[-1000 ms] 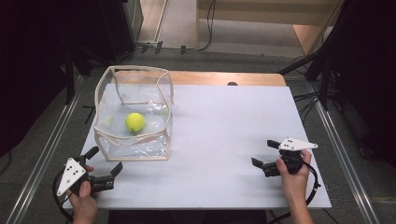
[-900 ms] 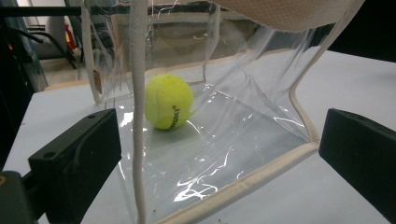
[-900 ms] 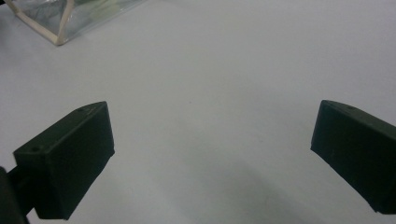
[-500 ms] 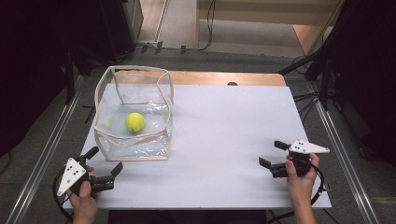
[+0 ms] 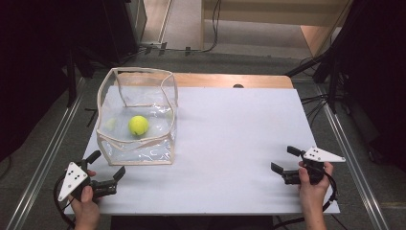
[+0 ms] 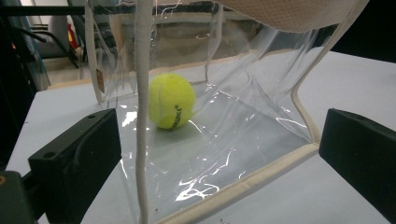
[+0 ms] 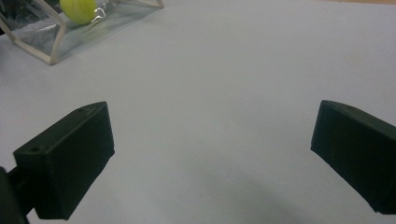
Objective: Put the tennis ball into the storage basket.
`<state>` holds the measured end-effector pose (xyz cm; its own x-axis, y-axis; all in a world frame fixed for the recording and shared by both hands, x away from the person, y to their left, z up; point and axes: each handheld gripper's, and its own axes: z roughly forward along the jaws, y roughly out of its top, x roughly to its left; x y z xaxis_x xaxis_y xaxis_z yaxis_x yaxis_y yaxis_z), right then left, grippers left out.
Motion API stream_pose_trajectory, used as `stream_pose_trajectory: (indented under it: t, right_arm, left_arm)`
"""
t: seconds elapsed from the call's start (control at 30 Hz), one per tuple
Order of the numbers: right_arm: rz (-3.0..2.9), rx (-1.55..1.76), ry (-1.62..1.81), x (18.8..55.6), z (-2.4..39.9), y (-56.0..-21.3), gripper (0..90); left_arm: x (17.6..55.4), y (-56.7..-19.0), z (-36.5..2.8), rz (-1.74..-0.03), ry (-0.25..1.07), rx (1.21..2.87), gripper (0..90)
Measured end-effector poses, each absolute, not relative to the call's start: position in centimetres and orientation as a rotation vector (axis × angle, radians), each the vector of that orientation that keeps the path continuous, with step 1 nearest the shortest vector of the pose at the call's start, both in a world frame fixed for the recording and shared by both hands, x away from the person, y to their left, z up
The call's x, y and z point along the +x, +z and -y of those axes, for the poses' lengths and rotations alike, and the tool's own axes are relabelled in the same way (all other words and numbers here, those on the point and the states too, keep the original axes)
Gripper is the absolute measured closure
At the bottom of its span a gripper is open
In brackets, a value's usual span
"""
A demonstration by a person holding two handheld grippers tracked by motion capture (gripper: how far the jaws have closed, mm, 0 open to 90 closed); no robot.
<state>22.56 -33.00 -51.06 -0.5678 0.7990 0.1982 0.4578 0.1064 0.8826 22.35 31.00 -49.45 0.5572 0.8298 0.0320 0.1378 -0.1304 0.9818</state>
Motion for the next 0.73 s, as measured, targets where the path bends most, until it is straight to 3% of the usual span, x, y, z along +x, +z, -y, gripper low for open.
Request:
stream_pose_trajectory:
  t: [0.73]
  right_arm:
    - [-1.988, 1.229, 1.479, 21.9, 34.1, -51.8, 0.0]
  left_arm:
    - [22.4, -49.4, -30.9, -0.832, 0.734, 1.621, 0.0]
